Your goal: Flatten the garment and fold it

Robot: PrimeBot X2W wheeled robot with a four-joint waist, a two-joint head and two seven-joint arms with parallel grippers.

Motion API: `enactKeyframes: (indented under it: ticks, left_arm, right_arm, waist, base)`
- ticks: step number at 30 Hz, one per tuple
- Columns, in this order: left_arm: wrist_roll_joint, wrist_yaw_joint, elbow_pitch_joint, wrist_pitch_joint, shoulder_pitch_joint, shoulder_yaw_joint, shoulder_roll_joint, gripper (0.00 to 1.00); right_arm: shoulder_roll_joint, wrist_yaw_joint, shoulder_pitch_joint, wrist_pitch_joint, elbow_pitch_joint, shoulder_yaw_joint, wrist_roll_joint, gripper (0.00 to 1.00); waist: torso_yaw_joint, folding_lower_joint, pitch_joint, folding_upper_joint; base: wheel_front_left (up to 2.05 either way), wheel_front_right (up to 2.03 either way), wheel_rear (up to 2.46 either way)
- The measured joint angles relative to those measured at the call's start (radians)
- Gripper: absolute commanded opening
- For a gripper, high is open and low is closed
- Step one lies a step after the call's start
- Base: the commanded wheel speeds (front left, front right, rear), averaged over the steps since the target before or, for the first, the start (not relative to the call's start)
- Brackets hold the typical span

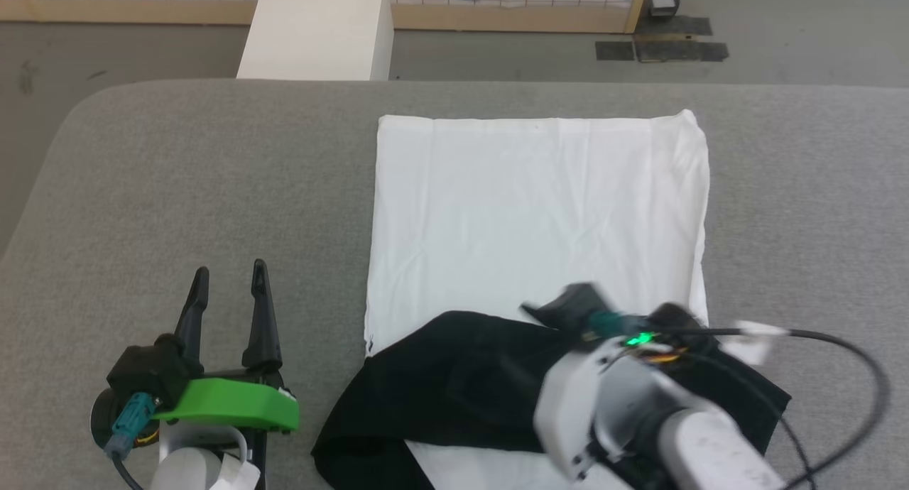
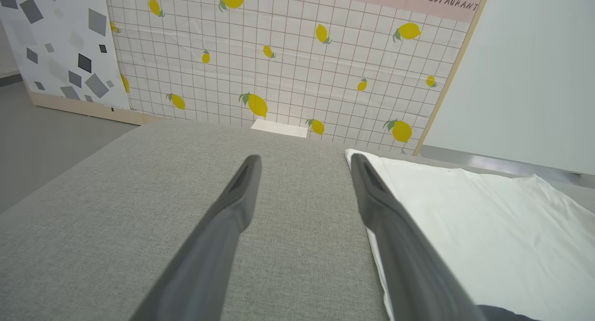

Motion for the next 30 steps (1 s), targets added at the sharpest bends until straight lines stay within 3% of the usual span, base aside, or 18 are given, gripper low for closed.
enactKeyframes:
  ticks: [6,15,22,30]
  left_arm:
    - [0.004,-0.002,0.005,0.0,0.019,0.003,0.0,1.0]
    - [0.017,-0.006,0.057,0.0,0.016,-0.009,0.002,1.0]
    - [0.022,0.005,0.212,0.092,-0.197,-0.017,0.026,1.0]
    - [0.022,0.041,0.469,0.27,-0.557,-0.006,0.083,1.0]
  right_arm:
    - [0.037,0.0,0.107,-0.175,-0.175,-0.253,-0.017,1.0]
    - [0.06,0.0,0.215,-0.34,-0.179,-0.496,-0.035,1.0]
    - [0.062,0.0,0.225,-0.388,-0.174,-0.563,-0.029,1.0]
    - [0.063,0.0,0.182,-0.41,-0.166,-0.541,-0.021,1.0]
  waist:
    - [-0.034,0.0,-0.032,0.0]
    - [-0.084,0.0,-0.052,0.0]
    - [-0.11,0.0,-0.014,0.0]
    - [-0.15,0.0,0.08,0.0]
  base:
    - [0.0,0.0,0.0]
    - [0.0,0.0,0.0]
    - [0.0,0.0,0.0]
    - [0.0,0.0,0.0]
